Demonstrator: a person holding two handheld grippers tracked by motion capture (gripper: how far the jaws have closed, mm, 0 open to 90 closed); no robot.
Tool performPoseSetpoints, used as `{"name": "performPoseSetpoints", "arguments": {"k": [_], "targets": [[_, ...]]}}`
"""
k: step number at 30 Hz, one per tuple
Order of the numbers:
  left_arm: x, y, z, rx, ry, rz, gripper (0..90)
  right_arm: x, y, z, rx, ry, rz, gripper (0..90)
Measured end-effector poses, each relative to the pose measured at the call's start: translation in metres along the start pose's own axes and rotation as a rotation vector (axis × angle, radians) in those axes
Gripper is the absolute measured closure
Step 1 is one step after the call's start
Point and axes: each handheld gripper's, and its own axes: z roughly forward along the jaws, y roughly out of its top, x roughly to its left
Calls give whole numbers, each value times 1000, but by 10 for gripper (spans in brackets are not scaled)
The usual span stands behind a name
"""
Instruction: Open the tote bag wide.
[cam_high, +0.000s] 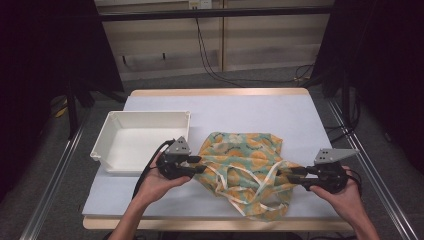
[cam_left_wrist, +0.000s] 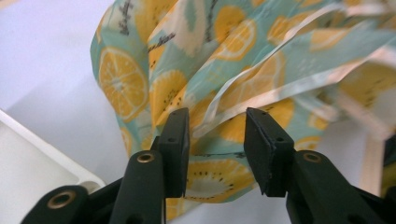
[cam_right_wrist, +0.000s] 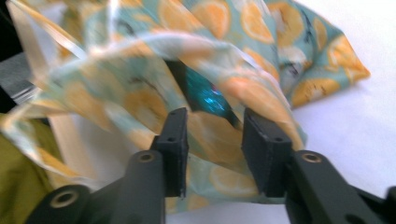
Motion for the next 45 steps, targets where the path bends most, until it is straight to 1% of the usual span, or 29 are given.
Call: {"name": "performPoseSetpoints", "arguments": {"k": [5,6,7,8,9,10,11,12,15,18,20,21,22,25,27,28,29,31,32,34,35,36,37,38,39,41,42,43,45], "targets": [[-10,0,-13,-28,-8,27,577,10,7,-14,-36,13,-26,549],[-16,1,-15,-51,-34,39,579,13,10,-18,-50,24,-35,548],[-16,1,-15,-51,-34,39,590,13,10,-18,-50,24,-35,548],[-25,3,-13,-60,-86,64,602,17,14,-22,-64,31,-44,547],[-25,3,-13,-60,-86,64,602,17,14,-22,-64,31,-44,547],[-35,5,-6,-47,-120,91,601,18,17,-21,-75,61,-50,538],[-35,5,-6,-47,-120,91,590,18,17,-21,-75,61,-50,538],[-38,7,-3,-48,-136,104,590,20,19,-18,-75,62,-54,518],[-45,13,3,-84,-197,101,534,27,28,-5,-49,85,-87,464],[-52,16,9,-80,-235,120,469,33,36,11,-26,122,-114,382],[-56,15,19,-48,-230,138,406,35,39,31,18,125,-136,316],[-57,14,23,-30,-231,145,406,35,39,31,18,125,-136,316],[-57,13,27,-25,-219,137,368,34,40,41,34,124,-139,281],[-56,11,41,29,-171,149,362,31,39,52,53,119,-147,260],[-53,11,49,72,-128,162,437,28,38,61,71,129,-145,247],[-49,12,53,58,-121,132,513,26,37,68,89,129,-152,243],[-49,12,53,58,-121,132,578,26,37,68,89,129,-152,243],[-45,16,56,52,-115,119,620,26,38,73,95,129,-152,245],[-42,19,57,49,-126,121,717,25,39,79,101,119,-158,254],[-41,20,58,44,-132,117,754,25,40,83,108,118,-161,268],[-40,22,56,71,-132,140,779,26,39,86,117,113,-175,291],[-41,22,57,38,-140,126,809,27,39,88,128,94,-185,345],[-41,23,57,35,-139,119,832,29,39,90,131,86,-192,407],[-40,25,56,25,-143,123,859,29,39,91,140,73,-189,520],[-40,25,56,25,-143,123,868,29,39,91,140,73,-189,520],[-41,27,54,25,-146,117,871,28,40,90,138,83,-186,673],[-41,30,51,6,-142,116,874,26,41,86,127,101,-165,727],[-41,30,51,6,-142,116,876,26,41,86,127,101,-165,727],[-40,31,48,-14,-149,111,876,25,43,80,107,124,-167,796]]}}
